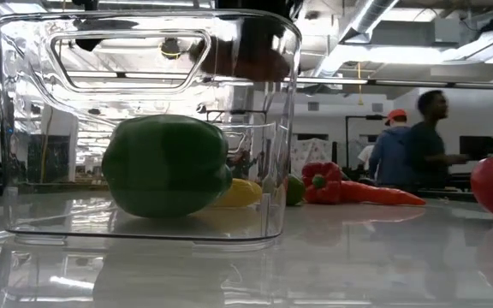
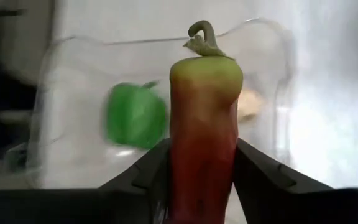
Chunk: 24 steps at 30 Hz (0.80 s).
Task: Sort produce into baskets
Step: Put the top dark red chilli pepper into the bottom transparent bin, then put the green lime into the top transparent bin
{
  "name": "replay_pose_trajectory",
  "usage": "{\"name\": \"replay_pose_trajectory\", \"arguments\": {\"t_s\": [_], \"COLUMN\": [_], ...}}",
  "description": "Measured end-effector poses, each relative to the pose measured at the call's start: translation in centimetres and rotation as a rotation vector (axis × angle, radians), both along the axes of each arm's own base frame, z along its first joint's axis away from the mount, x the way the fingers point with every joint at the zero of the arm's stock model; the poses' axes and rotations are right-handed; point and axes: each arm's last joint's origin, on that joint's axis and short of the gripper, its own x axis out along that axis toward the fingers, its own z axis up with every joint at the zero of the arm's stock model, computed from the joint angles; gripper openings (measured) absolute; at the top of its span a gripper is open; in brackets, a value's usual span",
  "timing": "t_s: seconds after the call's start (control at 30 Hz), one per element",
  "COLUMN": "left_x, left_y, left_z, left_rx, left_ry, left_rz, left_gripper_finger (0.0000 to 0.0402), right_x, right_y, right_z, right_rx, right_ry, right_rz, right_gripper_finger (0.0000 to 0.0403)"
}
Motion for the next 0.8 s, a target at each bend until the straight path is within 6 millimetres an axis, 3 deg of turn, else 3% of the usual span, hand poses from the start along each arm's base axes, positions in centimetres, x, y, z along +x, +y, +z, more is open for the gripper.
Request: {"name": "replay_pose_trajectory", "arguments": {"t_s": [0.1, 0.3, 0.53, 0.8], "left_x": [0.0, 0.2, -0.6, -2.5], "left_y": [-0.1, -0.5, -0.9, -0.9], "left_z": [0.0, 0.0, 1.2, 1.5], "left_rx": [-0.007, -0.029, -0.054, -0.082], "left_ry": [0.001, -0.005, -0.121, -0.157], "left_rz": [-0.047, -0.166, -0.306, -0.323], "left_gripper_finger": [0.0387, 0.0387, 0.0387, 0.0387], "right_x": [0.2, 0.0, -2.4, -3.2], "right_y": [0.9, 0.5, -2.5, -4.3], "right_z": [0.1, 0.0, -1.0, -4.1], "right_rx": [-0.008, 0.055, -0.094, -0.11], "right_ry": [-0.005, 0.044, 0.282, 0.387], "right_rz": [-0.065, -0.187, -0.389, -0.418], "right_gripper_finger": [0.0211, 0.0262, 0.027, 0.027]}}
